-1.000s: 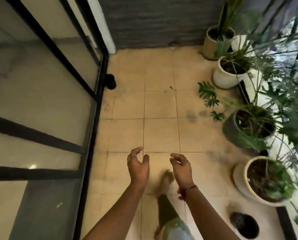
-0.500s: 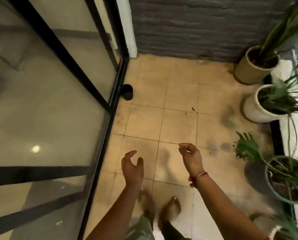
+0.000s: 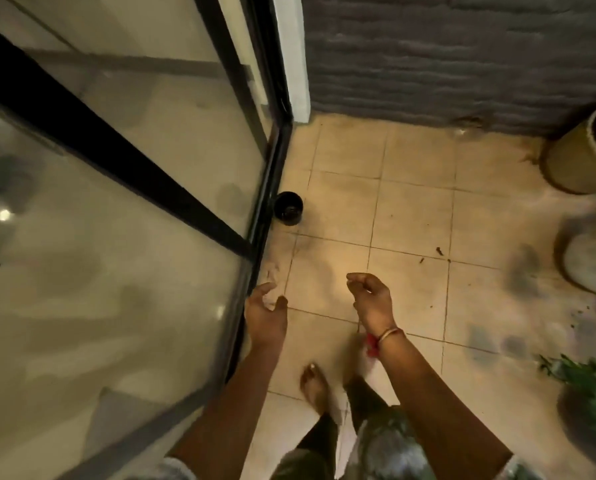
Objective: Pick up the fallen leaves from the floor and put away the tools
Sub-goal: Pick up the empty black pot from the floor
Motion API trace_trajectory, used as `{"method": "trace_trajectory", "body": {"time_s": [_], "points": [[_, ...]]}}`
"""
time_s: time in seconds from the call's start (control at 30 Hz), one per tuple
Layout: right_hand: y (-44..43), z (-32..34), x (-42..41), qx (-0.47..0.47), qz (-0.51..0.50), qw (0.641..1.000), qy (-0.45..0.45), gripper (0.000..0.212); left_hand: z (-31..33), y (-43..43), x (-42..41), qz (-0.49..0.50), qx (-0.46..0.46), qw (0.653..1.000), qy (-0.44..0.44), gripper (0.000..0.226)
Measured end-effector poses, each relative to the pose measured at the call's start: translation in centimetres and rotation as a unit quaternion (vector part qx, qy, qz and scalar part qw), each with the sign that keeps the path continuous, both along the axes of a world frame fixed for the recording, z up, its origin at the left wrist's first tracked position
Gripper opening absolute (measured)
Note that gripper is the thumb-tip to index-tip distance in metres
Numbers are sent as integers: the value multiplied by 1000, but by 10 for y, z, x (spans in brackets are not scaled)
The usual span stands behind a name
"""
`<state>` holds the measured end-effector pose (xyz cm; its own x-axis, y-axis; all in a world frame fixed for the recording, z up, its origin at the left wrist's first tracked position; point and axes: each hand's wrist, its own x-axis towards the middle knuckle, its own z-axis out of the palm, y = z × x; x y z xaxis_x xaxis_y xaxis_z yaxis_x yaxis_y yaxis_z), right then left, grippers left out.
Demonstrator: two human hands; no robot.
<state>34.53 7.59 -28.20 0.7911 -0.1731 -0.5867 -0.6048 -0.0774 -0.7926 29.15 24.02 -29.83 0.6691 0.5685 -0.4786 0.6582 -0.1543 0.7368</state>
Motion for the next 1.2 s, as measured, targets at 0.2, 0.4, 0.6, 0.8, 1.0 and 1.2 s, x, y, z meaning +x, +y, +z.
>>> {"method": "trace_trajectory", "body": {"time_s": [0.2,0.4,0.6,0.8,1.0,1.2], "points": [[9,-27,78,17,9,999,31,12,-15,16,88,41,13,999,34,24],[14,-85,146,-28,43,998,35,14,-81,27,153,-16,41,994,103,34],[42,-195,190,-74,92,991,67,18,-187,40,214,-137,44,974,177,42],[79,-309,235,-82,115,984,108,21,-300,78,281,-134,50,959,244,50],[145,-411,282,-56,96,986,128,70,-377,105,319,-344,135,899,235,62],[192,-462,313,-136,156,971,118,50,-404,118,315,-314,115,931,150,59]]}}
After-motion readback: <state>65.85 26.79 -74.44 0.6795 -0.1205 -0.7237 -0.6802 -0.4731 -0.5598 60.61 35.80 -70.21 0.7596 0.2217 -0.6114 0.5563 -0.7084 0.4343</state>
